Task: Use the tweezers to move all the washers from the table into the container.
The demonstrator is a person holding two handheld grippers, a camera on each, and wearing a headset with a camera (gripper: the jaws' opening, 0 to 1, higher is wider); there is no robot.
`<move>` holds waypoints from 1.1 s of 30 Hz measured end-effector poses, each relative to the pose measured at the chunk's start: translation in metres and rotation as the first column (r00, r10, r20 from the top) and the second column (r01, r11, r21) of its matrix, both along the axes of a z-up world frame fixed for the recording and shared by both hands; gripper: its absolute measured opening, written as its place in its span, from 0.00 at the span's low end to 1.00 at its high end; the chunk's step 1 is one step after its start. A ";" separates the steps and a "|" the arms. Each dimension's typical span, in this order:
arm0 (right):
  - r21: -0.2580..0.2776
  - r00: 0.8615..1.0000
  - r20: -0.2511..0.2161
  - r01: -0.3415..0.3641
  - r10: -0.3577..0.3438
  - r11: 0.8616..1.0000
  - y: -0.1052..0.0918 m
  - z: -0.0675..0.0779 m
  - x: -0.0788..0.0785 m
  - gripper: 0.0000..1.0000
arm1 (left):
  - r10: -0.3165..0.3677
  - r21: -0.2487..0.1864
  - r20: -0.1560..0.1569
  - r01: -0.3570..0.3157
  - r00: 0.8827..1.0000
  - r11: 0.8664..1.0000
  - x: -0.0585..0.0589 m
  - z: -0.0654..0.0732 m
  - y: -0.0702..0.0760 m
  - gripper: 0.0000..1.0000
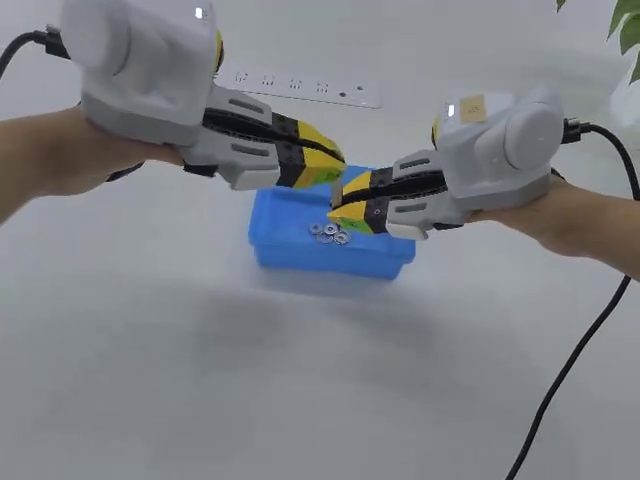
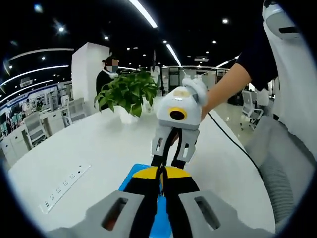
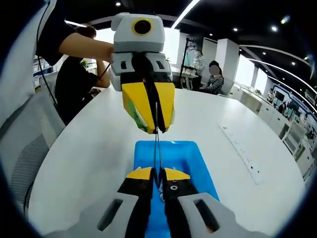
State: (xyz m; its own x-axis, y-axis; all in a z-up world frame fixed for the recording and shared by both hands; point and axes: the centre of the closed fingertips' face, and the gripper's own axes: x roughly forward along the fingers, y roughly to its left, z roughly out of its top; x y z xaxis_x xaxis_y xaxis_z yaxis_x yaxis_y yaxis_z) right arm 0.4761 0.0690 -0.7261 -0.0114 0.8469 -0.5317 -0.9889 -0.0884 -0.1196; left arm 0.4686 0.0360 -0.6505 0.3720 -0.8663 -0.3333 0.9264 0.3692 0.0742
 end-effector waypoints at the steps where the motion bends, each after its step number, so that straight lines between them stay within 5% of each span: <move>1: -0.001 1.000 0.009 -0.001 0.001 1.000 -0.001 0.002 -0.001 0.08 | -0.004 0.018 0.030 0.004 1.000 1.000 0.000 0.002 0.000 0.06; 2: 0.001 1.000 0.015 0.002 -0.002 1.000 -0.001 0.004 -0.001 0.08 | -0.024 0.044 0.080 0.020 0.997 0.999 -0.002 0.004 0.001 0.05; 4: 0.007 0.999 0.035 0.010 -0.010 1.000 -0.003 0.011 0.000 0.08 | -0.029 0.062 0.122 0.021 0.992 0.998 -0.004 0.009 0.002 0.05; 12: -0.005 0.995 0.100 -0.006 0.006 1.000 -0.015 0.033 -0.013 0.08 | -0.043 0.071 0.163 0.032 0.986 0.997 -0.019 0.024 0.005 0.05; 19: -0.050 0.986 0.153 -0.053 0.060 0.997 -0.024 0.047 -0.037 0.08 | -0.072 0.069 0.171 0.061 0.983 0.996 -0.042 0.033 0.008 0.04; 23: -0.068 0.985 0.156 -0.062 0.072 0.996 -0.026 0.051 -0.046 0.08 | -0.088 0.114 0.172 0.069 0.981 0.991 -0.052 0.030 0.014 0.05; 32: -0.107 0.982 0.160 -0.085 0.101 0.991 -0.026 0.054 -0.064 0.07 | -0.130 0.144 0.178 0.105 0.975 0.984 -0.067 0.030 0.018 0.05; 33: -0.114 0.980 0.165 -0.089 0.107 0.989 -0.027 0.055 -0.067 0.07 | -0.147 0.174 0.174 0.116 0.974 0.978 -0.071 0.026 0.020 0.05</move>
